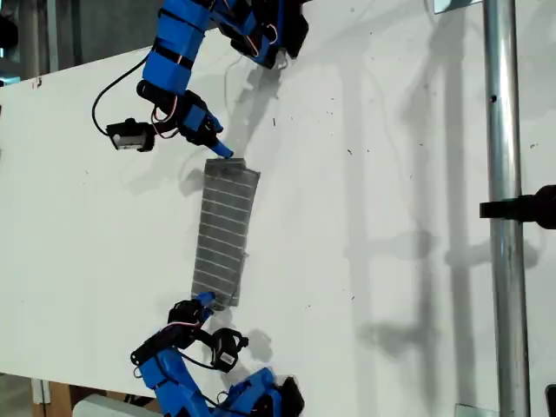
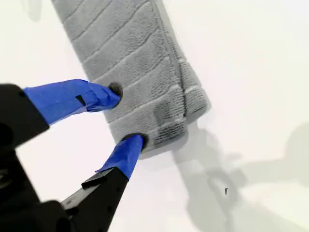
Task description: Grasp corners of a towel and fold twice.
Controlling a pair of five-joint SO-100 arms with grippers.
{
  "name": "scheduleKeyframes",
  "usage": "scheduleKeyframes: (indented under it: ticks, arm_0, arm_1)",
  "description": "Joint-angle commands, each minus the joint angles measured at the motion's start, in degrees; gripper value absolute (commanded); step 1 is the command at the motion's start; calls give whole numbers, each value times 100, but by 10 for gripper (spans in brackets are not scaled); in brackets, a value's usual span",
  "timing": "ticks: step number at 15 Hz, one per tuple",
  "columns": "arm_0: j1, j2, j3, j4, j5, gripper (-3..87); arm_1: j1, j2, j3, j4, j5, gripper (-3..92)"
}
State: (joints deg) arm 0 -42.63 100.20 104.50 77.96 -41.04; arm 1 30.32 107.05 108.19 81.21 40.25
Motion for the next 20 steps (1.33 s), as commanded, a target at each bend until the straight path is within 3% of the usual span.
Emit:
scheduleKeyframes:
  ticks: [1,4,7,10,13,14,16,18,20]
  arm_0:
    - [202,-334,-448,35,-211,123]
    - [466,448,-466,237,-299,124]
    - [1011,2628,272,554,-422,112]
    - [1529,5818,1881,545,-1081,59]
    - [2487,9967,4737,-694,-1819,-27]
    - [2602,9844,4834,-439,-1942,-27]
    - [3059,9949,5344,-642,-1916,-27]
    - [3261,9949,5845,-826,-1591,-27]
    - [3278,9949,6636,-1204,-1477,-27]
  arm_1:
    - [-97,316,-26,-141,97,265]
    - [-35,255,290,-712,193,276]
    - [519,1187,1512,-1257,756,303]
    - [668,3955,2786,-615,1336,292]
    - [158,6135,3533,185,2171,286]
    - [-79,6486,3674,290,2470,285]
    - [-360,6891,3841,413,2953,299]
    - [-360,6812,4061,105,2979,304]
    - [-387,5722,4245,-905,2900,310]
